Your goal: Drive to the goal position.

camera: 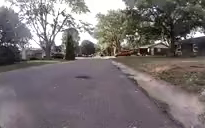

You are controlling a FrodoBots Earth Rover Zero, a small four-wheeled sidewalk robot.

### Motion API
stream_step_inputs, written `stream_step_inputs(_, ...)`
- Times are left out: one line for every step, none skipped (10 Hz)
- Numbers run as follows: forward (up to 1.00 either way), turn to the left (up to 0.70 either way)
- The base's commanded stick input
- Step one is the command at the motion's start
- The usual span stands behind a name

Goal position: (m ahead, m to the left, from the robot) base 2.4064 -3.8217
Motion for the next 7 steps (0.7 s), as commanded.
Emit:
stream_step_inputs(0.00,0.00)
stream_step_inputs(0.00,0.00)
stream_step_inputs(0.00,0.00)
stream_step_inputs(0.00,0.00)
stream_step_inputs(0.00,0.00)
stream_step_inputs(0.76,0.00)
stream_step_inputs(0.85,0.00)
